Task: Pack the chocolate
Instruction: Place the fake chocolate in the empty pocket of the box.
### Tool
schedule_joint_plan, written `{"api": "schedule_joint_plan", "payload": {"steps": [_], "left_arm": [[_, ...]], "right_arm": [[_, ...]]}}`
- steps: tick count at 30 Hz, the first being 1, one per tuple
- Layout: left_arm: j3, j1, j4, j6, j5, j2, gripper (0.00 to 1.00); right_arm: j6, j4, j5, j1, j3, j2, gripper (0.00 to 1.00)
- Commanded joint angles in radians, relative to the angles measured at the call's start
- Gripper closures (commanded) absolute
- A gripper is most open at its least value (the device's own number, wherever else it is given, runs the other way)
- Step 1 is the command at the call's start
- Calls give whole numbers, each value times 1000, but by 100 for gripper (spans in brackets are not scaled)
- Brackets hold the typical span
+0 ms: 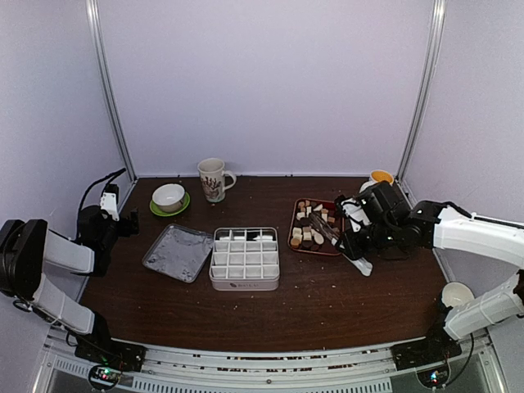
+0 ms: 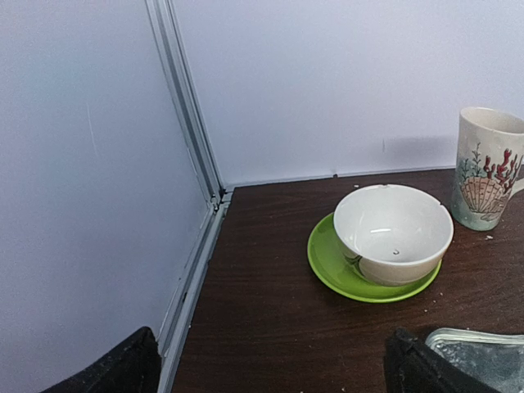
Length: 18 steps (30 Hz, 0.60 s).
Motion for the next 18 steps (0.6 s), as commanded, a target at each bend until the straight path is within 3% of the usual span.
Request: {"api": "schedule_joint_plan", "payload": {"steps": [1, 18], "left_arm": [[-4, 8, 60, 12, 11, 4, 2], [-4, 8, 60, 12, 10, 4, 2]], "right_arm": [[37, -44, 33, -9, -41, -62, 71], [73, -62, 43, -41, -80, -34, 71]]}}
